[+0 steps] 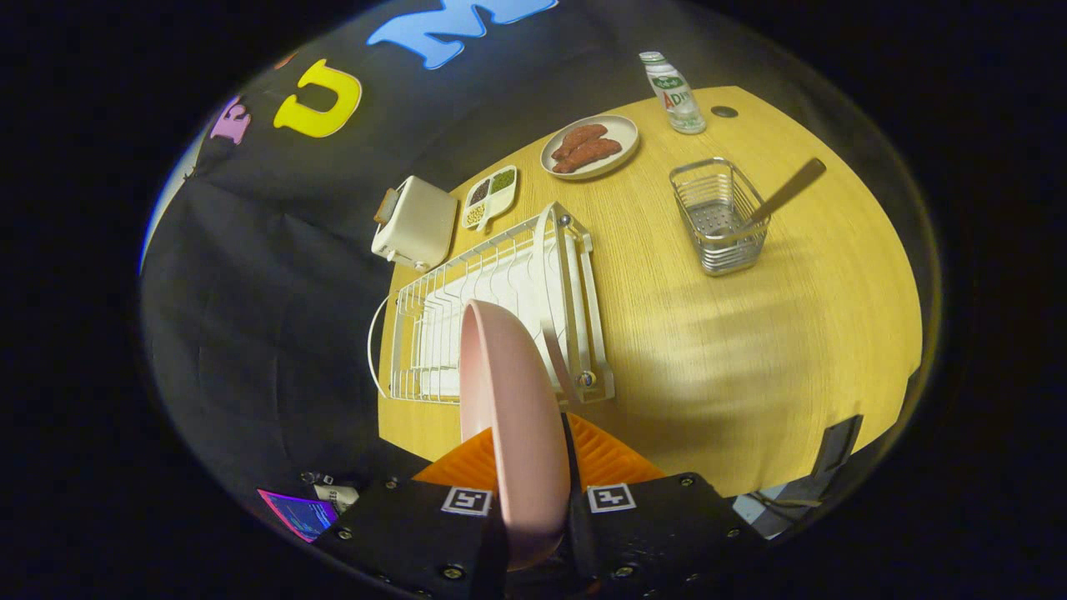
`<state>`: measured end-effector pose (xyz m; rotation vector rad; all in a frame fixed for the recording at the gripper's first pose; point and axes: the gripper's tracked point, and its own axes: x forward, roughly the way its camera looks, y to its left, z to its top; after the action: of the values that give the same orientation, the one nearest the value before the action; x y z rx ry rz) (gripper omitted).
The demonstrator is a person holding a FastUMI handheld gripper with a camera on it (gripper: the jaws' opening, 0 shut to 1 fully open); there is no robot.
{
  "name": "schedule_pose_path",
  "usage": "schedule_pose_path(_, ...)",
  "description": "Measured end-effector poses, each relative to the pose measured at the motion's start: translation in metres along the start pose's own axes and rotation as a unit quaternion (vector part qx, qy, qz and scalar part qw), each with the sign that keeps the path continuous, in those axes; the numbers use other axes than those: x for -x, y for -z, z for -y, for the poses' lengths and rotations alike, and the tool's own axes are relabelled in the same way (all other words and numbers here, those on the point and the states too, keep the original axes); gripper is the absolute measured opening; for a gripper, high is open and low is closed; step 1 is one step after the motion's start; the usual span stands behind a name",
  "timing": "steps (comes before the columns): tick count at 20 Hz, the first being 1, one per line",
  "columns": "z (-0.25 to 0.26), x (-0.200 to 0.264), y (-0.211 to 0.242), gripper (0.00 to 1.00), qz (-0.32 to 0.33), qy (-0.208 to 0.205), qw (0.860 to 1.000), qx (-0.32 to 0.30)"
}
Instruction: Take the plate from the dish rack, then take the spoon from the basket and place it into the plate.
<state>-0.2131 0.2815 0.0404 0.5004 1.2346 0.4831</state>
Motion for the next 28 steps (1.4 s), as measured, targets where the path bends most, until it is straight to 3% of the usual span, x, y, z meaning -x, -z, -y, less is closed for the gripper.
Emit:
schedule_pose_path(4,-0.001,-0.001,0.031,0.27,0.0,-0.057,0.998,-0.029)
schedule_pose_path(7,0.006,-0.007,0.049,0.28,-0.005,-0.069,0.997,-0.023)
schedule_pose_path(18,0.061,-0.073,0.097,0.27,-0.044,-0.025,0.996,-0.08)
schedule_pose_path(25,0.06,-0.095,0.1,0.27,-0.046,-0.038,0.993,-0.1)
schedule_pose_path(27,0.067,-0.098,0.101,0.29,-0.044,-0.024,0.993,-0.104)
schedule_pose_path(28,0.075,-0.101,0.104,0.38,-0.047,-0.007,0.994,-0.096)
